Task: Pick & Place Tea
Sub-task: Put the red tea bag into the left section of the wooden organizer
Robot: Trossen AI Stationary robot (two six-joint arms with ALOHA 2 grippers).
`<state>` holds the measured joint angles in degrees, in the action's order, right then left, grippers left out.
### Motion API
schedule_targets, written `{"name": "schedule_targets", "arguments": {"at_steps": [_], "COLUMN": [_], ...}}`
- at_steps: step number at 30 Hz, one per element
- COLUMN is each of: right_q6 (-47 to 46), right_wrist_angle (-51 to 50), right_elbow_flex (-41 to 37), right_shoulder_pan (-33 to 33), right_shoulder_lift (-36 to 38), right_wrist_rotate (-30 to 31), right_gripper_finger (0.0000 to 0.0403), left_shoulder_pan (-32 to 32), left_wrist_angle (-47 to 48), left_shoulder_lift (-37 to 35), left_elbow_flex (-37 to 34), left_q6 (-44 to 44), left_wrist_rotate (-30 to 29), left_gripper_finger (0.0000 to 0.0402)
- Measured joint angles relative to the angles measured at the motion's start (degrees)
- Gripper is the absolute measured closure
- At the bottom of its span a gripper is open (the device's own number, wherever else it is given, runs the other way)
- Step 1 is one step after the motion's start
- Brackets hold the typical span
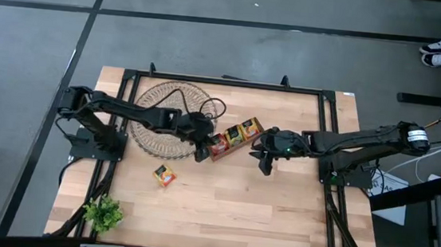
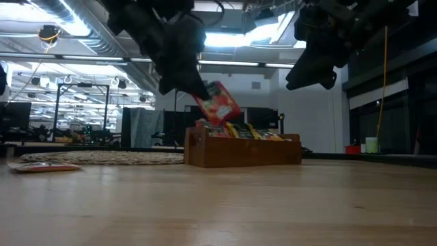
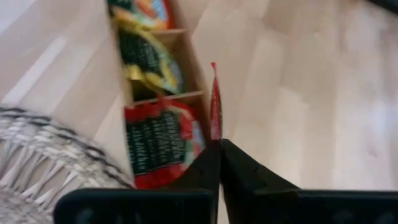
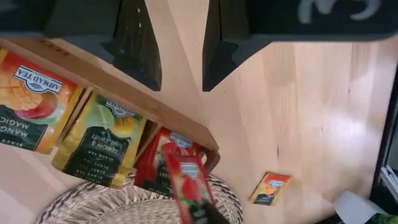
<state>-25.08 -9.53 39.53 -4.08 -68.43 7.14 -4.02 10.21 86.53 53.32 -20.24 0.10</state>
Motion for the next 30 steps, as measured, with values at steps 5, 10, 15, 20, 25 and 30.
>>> {"name": "schedule_targets", "arguments": {"at_steps": [5, 10, 15, 20, 25, 30], "right_q6": [0.00, -0.17, -0.15, -0.07, 0.02, 0.02], "right_wrist_angle": [-0.89, -1.85, -2.32, -2.84, -3.36, -4.75], "right_elbow_flex": [0.00, 0.00, 0.00, 0.00, 0.00, -0.02], "right_shoulder_pan": [0.00, -0.06, -0.11, -0.16, -0.37, -0.37], "right_shoulder_lift": [-0.03, -0.04, -0.04, -0.04, -0.04, -0.04], "right_wrist_rotate": [1.00, 2.75, 2.95, 2.95, 2.93, 2.94], "right_gripper_finger": [0.0286, 0.0286, 0.0286, 0.0286, 0.0286, 0.0286], "left_shoulder_pan": [-1.14, -1.54, -1.72, -1.74, -1.74, -2.35], "left_wrist_angle": [2.65, 14.00, 21.94, 23.59, 24.45, 24.47], "left_shoulder_lift": [3.38, 7.69, 11.92, 14.70, 15.77, 15.72], "left_elbow_flex": [3.85, 11.31, 17.60, 20.71, 21.64, 21.64], "left_q6": [0.87, 1.97, 2.41, 2.43, 2.34, 0.45], "left_wrist_rotate": [-0.04, -0.16, 0.22, 4.06, 5.04, 5.09], "left_gripper_finger": [0.0399, 0.0399, 0.0399, 0.0398, 0.0398, 0.0398]}}
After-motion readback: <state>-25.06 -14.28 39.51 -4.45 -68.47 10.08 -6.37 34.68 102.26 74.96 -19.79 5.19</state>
